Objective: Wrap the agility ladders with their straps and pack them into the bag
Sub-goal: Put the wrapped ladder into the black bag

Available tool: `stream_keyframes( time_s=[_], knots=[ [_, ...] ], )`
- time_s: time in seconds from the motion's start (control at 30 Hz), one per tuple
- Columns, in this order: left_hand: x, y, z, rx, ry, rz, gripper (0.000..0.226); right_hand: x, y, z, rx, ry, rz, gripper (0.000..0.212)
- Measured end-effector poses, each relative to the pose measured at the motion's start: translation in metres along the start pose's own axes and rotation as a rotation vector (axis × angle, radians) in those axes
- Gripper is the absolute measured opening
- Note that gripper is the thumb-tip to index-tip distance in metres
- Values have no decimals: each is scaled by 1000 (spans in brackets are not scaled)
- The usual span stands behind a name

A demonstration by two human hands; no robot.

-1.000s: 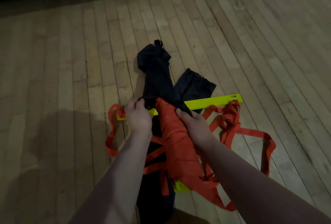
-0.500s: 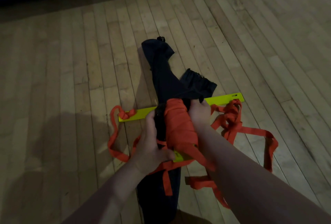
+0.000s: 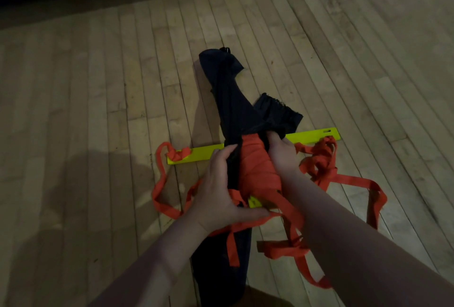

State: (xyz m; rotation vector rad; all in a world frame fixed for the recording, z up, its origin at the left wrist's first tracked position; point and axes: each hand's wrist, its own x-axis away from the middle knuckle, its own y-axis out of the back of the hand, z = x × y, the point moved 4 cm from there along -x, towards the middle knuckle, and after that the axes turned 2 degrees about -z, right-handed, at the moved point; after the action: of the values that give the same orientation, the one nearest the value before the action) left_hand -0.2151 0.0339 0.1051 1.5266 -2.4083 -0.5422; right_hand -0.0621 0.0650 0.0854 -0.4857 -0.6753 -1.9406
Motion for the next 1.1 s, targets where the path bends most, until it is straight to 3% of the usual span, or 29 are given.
stream_keyframes(
  time_s=[0.1, 0.33, 0.47, 0.6, 0.67, 0.73, 0.83, 0.97, 1.03, 1.1],
  knots=[
    [-5, 3, 4, -25, 27, -72, 94, 2, 2, 3, -61, 45, 75, 19],
    [-13, 12, 22, -123, 27, -292, 67, 5, 1, 3, 134, 286, 50, 44],
    [-11, 6, 23, -177, 63, -342, 51, 12, 1, 9, 322, 458, 111, 31],
    [-22, 33, 40, -107, 354, -675, 25, 21, -6, -10, 438, 576, 219, 24],
    [-28, 39, 49, -132, 451, -695, 22, 22, -10, -4, 427, 603, 203, 24],
    [-29, 33, 53, -37, 537, -666, 18, 29, -27, 4, 501, 672, 292, 22],
    [-24, 17, 59, 341, 714, -709, 9, 41, -57, -10, 522, 599, 500, 25],
    [-22, 19, 73, 398, 632, -652, 18, 44, -64, -8, 254, 476, 531, 30],
    [-21, 38, 78, 400, 594, -798, 12, 50, -71, -2, 206, 485, 670, 32],
    [-13, 60, 92, 477, 656, -1051, 14, 56, -82, -6, 218, 450, 764, 30]
  ],
)
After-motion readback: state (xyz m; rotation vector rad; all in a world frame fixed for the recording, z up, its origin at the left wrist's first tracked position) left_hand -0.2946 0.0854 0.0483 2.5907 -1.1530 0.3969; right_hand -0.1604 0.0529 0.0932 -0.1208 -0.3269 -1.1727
